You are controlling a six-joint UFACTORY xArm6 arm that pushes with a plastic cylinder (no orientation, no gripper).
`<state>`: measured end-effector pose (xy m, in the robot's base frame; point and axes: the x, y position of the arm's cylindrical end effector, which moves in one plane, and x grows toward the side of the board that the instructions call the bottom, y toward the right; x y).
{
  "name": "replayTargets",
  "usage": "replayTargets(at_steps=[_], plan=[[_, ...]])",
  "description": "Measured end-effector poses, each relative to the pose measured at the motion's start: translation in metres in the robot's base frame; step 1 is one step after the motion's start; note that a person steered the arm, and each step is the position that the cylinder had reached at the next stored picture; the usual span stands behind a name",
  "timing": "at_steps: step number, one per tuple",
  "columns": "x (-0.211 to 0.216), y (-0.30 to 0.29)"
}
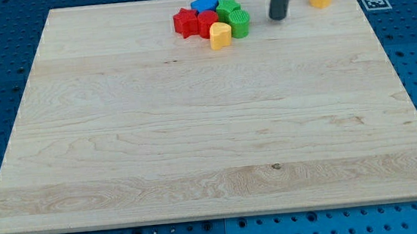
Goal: Move the yellow hexagon slightly to the down
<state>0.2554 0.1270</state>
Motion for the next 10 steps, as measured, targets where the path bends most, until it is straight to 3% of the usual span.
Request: replayTargets(at_steps=[2,3,6,7,9,10], plan=[[-0.063,-0.018],[-0.063,-0.014],[-0.064,0.086],[-0.059,0.121],[0.038,0.134],[0.03,0.139]])
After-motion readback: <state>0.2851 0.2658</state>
